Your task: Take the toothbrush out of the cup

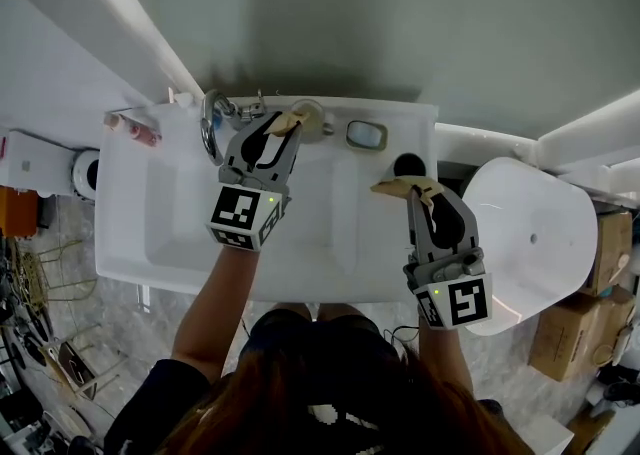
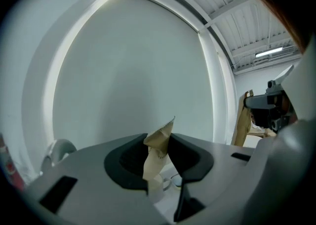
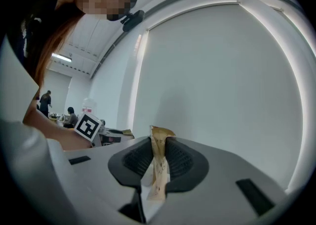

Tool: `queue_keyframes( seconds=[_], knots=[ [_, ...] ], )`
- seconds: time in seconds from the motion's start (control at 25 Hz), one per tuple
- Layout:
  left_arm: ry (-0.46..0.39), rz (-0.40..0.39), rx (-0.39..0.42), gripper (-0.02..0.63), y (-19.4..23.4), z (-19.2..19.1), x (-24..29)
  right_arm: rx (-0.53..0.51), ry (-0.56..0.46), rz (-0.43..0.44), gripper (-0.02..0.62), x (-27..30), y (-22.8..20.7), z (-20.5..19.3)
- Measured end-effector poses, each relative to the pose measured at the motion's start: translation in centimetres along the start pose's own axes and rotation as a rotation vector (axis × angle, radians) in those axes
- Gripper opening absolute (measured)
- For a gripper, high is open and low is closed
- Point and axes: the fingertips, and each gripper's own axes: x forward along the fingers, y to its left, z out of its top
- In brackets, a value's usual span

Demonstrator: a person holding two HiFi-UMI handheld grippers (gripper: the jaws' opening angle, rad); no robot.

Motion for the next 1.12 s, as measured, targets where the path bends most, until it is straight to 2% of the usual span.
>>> queue_keyframes(
  seconds=[0.32,0.68,1.12],
  knots=[
    [-0.019,0.010,-0.010,0.135,0.1,3.7,-7.1,-0.039,-0.045,0.000,0.084,0.3,1.3,2.3],
    [0.012,0.036,-0.041,0.135,-0.6,2.2,-12.5,-0.086,-0.036,-0.004,0.083,0.6,3.4,2.3],
    [-0.015,0.070,-0.036,0.135,-0.4,2.9,-16.0,-0.121,-0.048,-0.021,0.083,-0.4,5.1,3.3]
  ],
)
